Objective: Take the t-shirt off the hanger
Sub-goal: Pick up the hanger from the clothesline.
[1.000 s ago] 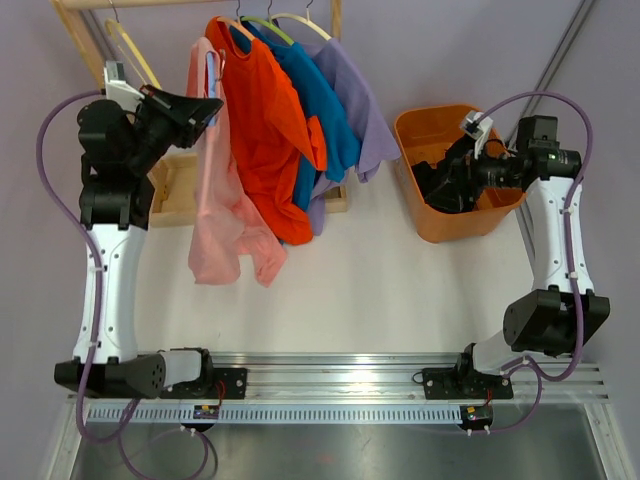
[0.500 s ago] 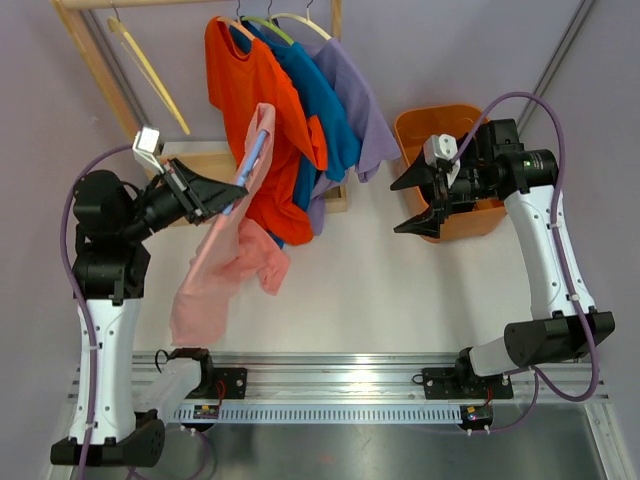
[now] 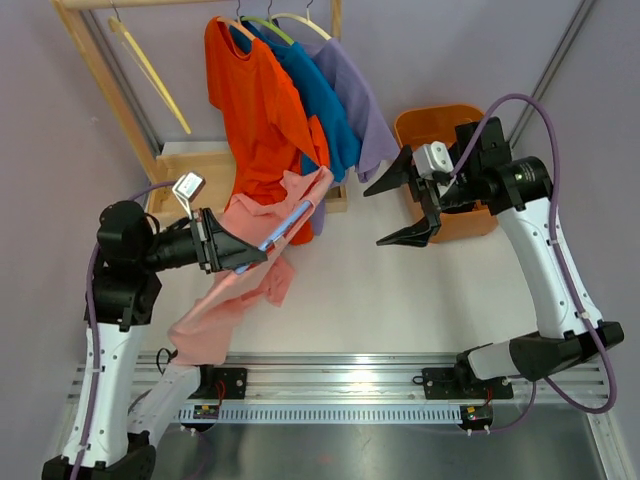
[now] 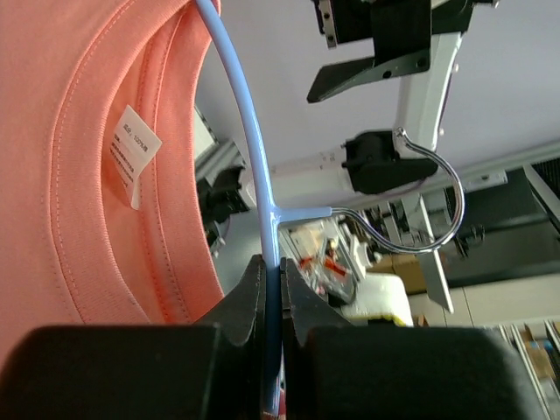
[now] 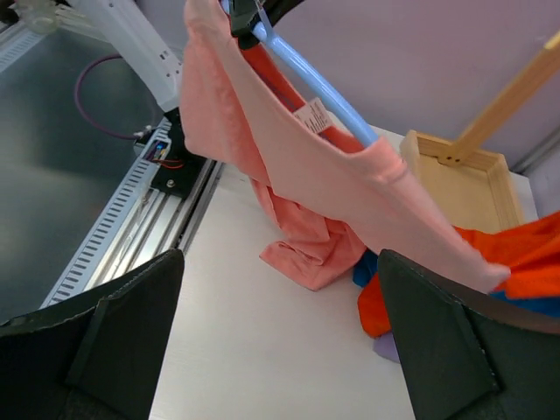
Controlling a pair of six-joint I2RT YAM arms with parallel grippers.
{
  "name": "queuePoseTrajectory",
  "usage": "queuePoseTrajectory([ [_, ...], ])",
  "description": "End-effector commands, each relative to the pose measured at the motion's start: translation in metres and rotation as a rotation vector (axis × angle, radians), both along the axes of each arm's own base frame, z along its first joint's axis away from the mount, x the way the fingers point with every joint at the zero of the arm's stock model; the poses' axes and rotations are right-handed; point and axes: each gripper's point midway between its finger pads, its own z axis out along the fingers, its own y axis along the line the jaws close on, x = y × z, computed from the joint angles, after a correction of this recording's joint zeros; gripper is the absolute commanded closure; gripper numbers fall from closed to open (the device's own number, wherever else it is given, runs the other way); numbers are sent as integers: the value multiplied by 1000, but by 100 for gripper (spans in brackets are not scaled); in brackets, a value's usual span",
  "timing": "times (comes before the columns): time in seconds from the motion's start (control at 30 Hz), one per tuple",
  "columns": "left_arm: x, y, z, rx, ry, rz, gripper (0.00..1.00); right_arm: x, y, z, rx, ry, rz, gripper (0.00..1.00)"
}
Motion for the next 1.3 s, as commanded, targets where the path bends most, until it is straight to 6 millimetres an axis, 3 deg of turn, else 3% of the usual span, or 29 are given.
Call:
queuePoseTrajectory([
  [0.0, -31, -14, 6, -10, -79, -164, 100, -12, 16, 17, 21, -11, 18, 1],
  [0.07, -30, -24, 0, 1, -60, -190, 100, -12, 24, 11, 13, -8, 24, 1],
  [0.1, -41, -34, -3, 7, -50, -256, 100, -13, 30, 10, 7, -19, 33, 1],
  [0.27, -42, -62, -13, 42, -46, -350, 100, -14, 36, -5, -43, -39, 63, 1],
  [0.43, -31, -77, -19, 40, -36, -395, 100, -47, 15, -35, -154, -40, 140, 1],
  [0.57, -24, -82, -29, 59, -6, -414, 100, -61, 3, -40, -190, -62, 128, 2],
  [0.93, -21, -92, -14, 19, -40, -476, 100, -46, 18, -88, -263, 99, 42, 8],
  [1.03, -22, -94, -9, -1, -54, -492, 100, -33, 25, -100, -291, 83, -9, 19],
  [1.17, -23, -95, -8, -7, -66, -502, 100, -19, 30, -100, -288, 76, -61, 53],
  [1.2, -22, -96, -8, -7, -67, -499, 100, -19, 30, -100, -289, 73, -63, 65],
  [1.27, -21, -96, -11, -2, -73, -497, 100, -20, 27, -98, -285, 45, -65, 78],
])
